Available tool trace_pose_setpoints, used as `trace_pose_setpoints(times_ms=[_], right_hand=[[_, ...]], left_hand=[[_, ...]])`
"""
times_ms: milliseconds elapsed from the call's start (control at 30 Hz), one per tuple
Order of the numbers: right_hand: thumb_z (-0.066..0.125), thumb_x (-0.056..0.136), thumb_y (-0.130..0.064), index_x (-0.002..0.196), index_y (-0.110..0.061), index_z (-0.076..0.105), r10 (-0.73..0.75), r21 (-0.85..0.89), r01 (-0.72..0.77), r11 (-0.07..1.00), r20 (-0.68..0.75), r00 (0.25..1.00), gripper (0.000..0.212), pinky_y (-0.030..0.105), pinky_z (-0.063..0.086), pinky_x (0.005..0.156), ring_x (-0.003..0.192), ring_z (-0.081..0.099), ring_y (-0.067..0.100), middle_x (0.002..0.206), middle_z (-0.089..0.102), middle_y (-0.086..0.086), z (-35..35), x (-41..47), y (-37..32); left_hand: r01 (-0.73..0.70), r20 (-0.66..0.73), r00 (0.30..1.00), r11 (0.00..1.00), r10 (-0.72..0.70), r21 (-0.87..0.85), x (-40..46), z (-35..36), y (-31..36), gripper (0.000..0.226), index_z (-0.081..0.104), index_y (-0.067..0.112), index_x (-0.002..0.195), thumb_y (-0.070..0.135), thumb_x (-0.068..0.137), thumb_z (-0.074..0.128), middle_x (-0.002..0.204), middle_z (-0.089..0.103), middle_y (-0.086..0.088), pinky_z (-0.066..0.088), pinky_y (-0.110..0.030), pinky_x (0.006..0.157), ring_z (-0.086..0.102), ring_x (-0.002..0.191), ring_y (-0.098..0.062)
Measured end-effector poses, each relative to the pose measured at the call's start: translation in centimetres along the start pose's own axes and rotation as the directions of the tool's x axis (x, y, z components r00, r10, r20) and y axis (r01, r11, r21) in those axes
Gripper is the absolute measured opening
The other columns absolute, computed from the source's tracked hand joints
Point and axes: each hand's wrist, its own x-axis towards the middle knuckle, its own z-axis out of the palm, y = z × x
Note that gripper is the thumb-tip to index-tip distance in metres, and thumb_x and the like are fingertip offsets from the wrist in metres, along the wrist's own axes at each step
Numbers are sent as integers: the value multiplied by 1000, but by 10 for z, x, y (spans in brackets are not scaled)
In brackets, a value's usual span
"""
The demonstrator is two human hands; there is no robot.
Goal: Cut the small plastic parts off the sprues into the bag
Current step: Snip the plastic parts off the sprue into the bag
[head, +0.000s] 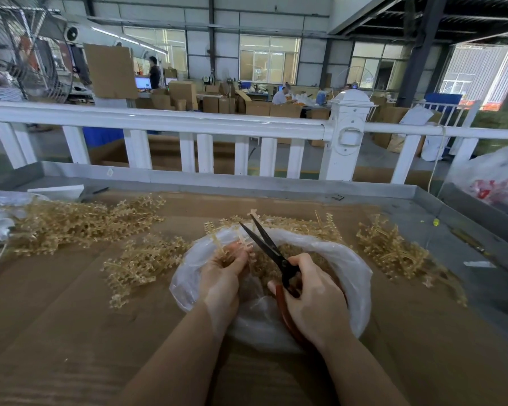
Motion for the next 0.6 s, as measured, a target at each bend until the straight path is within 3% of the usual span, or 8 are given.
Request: trace_pose_setpoints(times_ms=[200, 333, 467, 600], right_hand=[[69, 79, -47, 108, -24, 55, -2, -28, 4, 1000, 63, 998, 40, 16, 47, 76, 89, 59, 6, 95, 64, -10, 1, 0, 1], [67, 80, -49, 108, -26, 52, 2, -33, 1, 999, 82, 997, 39, 18, 48, 77, 89, 58, 4, 95, 63, -11, 1, 0, 2], [67, 80, -49, 109, -28, 52, 8, -35, -5, 999, 86, 996, 39, 11, 41, 77, 90, 57, 1, 97, 62, -13, 1, 0, 2], [69, 80, -48, 110, -27, 53, 12, -35, -9, 999, 85, 996, 40, 10, 41, 77, 90, 57, 0, 97, 63, -13, 0, -1, 2]], left_hand=[[-42, 57, 997, 994, 48, -102, -2, -3, 0, 20, 54, 10, 102, -7, 90, 54, 88, 61, -10, 56, -20, 58, 62, 75, -16], [-37, 185, 981, 995, 55, -97, -4, -7, 0, 38, 52, -1, 118, -16, 83, 56, 99, 64, -17, 57, -27, 77, 64, 90, -24], [-36, 178, 983, 999, 41, -30, -5, -6, 1, 23, 64, 0, 97, -16, 83, 56, 83, 72, -9, 58, -22, 68, 69, 81, -18], [-33, 86, 996, 999, 34, -10, -1, -4, -2, 11, 64, 4, 96, -2, 89, 57, 85, 72, -10, 58, -24, 65, 70, 76, -16]])
